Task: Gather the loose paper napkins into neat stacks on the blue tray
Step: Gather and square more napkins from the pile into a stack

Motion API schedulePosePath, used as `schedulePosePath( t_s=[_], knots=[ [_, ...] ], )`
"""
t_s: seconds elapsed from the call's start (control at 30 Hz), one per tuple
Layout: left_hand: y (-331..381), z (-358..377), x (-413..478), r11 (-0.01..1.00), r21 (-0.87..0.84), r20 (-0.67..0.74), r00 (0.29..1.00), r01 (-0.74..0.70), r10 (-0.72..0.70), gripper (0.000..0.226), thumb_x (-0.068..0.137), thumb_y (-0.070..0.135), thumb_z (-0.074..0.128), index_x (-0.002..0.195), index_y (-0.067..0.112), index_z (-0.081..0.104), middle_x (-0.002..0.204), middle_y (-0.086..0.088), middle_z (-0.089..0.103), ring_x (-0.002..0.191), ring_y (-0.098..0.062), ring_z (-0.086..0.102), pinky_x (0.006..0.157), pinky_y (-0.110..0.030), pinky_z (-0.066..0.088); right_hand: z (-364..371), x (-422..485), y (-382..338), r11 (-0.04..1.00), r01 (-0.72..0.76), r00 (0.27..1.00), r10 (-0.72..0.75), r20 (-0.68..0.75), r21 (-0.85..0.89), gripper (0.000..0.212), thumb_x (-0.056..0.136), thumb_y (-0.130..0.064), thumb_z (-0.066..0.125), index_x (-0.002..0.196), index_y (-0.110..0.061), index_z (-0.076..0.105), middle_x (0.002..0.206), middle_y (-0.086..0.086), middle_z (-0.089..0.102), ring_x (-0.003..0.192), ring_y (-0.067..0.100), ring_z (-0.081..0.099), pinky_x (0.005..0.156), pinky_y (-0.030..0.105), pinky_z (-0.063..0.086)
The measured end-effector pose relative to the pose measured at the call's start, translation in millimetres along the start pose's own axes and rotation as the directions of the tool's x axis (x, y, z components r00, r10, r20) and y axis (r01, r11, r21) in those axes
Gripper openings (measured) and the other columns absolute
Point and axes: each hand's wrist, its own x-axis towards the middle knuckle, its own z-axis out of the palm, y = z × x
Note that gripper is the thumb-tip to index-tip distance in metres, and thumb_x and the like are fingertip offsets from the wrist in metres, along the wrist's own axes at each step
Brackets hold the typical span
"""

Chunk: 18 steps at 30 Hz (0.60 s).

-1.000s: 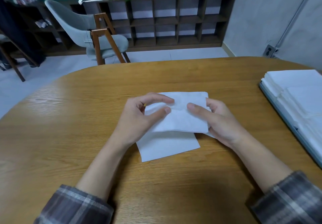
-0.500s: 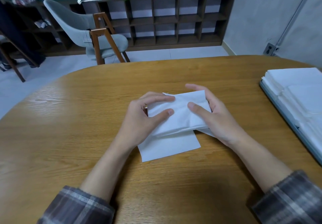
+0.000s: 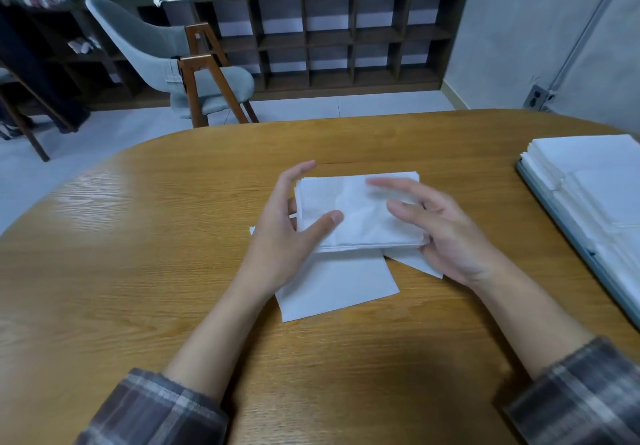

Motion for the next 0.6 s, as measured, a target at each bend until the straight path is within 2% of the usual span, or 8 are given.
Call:
schedulePosePath(
  t_s=[0.07,0.13,0.2,0.23,0.37,0.47,0.53,0.6],
  knots=[
    [-3.4,1.5,0.3,0.995,0.095,0.01,1.0,-0.025,0.024,0.068,0.091,0.046,0.08,0.144,0.058,0.039,0.131,0.014,0.068,0.114,-0.021,0.067,0.095,-0.053,0.057,-0.9,-0.4,2.5,0.994,-0.005,0.998,-0.002,-0.063,-0.113,0.024,0.095,-0.021,0.075,0.117,-0.029,0.08,0.13,-0.009,0.074,0.132,0.011,0.061,0.12,0.048,0.04],
    [-3.9,0.7,0.1,0.972,0.23,0.019,0.999,-0.053,0.05,0.072,0.088,0.048,0.081,0.145,0.053,0.037,0.119,0.019,0.067,0.107,-0.009,0.066,0.087,-0.034,0.056,-0.8,0.1,5.2,0.976,0.003,0.982,-0.044,-0.181,-0.217,0.026,0.097,-0.011,0.073,0.118,-0.025,0.08,0.124,-0.017,0.075,0.126,-0.001,0.063,0.115,0.028,0.045],
    [-6.6,-2.1,1.4,0.913,0.396,0.048,0.995,-0.095,0.083,0.068,0.084,0.049,0.084,0.141,0.044,0.047,0.109,0.018,0.064,0.098,-0.005,0.061,0.077,-0.022,0.046,-2.6,1.9,5.7,0.966,0.011,0.952,-0.089,-0.294,-0.257,0.029,0.097,-0.007,0.071,0.119,-0.026,0.079,0.121,-0.024,0.074,0.122,-0.012,0.06,0.103,0.007,0.043],
    [-8.6,-3.4,2.1,0.887,0.45,0.079,0.994,-0.106,0.079,0.062,0.081,0.05,0.086,0.134,0.04,0.055,0.106,0.017,0.063,0.094,-0.004,0.059,0.075,-0.02,0.043,-5.3,2.9,6.5,0.966,0.009,0.933,-0.101,-0.346,-0.258,0.03,0.098,-0.007,0.071,0.119,-0.027,0.079,0.12,-0.027,0.074,0.12,-0.015,0.059,0.098,0.002,0.042],
    [-14.7,-1.9,1.5,0.834,0.519,0.248,0.967,-0.185,0.06,0.039,0.078,0.048,0.09,0.11,0.035,0.072,0.095,0.016,0.063,0.087,-0.004,0.059,0.078,-0.028,0.05,-12.5,5.3,7.9,0.956,-0.003,0.895,-0.129,-0.428,-0.294,0.031,0.099,-0.009,0.069,0.119,-0.031,0.078,0.117,-0.035,0.071,0.118,-0.02,0.057,0.095,-0.001,0.04],
    [-15.7,-0.5,1.3,0.853,0.491,0.25,0.967,-0.178,0.058,0.028,0.079,0.045,0.089,0.1,0.032,0.076,0.088,0.013,0.064,0.086,-0.006,0.06,0.078,-0.03,0.05,-10.0,4.8,10.0,0.964,0.009,0.902,-0.123,-0.414,-0.267,0.03,0.099,-0.011,0.07,0.118,-0.032,0.078,0.118,-0.034,0.071,0.119,-0.02,0.056,0.096,0.005,0.039],
    [-15.6,-0.4,1.7,0.869,0.465,0.262,0.964,-0.171,0.049,0.022,0.081,0.04,0.089,0.095,0.03,0.077,0.086,0.012,0.066,0.086,-0.007,0.061,0.076,-0.027,0.047,-7.9,4.9,11.6,0.964,0.009,0.907,-0.12,-0.403,-0.266,0.029,0.099,-0.011,0.069,0.118,-0.031,0.078,0.12,-0.032,0.071,0.12,-0.019,0.056,0.094,0.003,0.04],
    [-12.9,0.4,0.9,0.886,0.426,0.28,0.958,-0.183,0.063,0.016,0.083,0.034,0.089,0.09,0.025,0.078,0.086,0.012,0.07,0.085,-0.006,0.063,0.073,-0.017,0.042,-6.7,5.1,12.1,0.957,0.016,0.911,-0.133,-0.39,-0.288,0.029,0.1,-0.01,0.068,0.118,-0.03,0.078,0.121,-0.031,0.072,0.121,-0.017,0.056,0.093,-0.001,0.039]
  ],
)
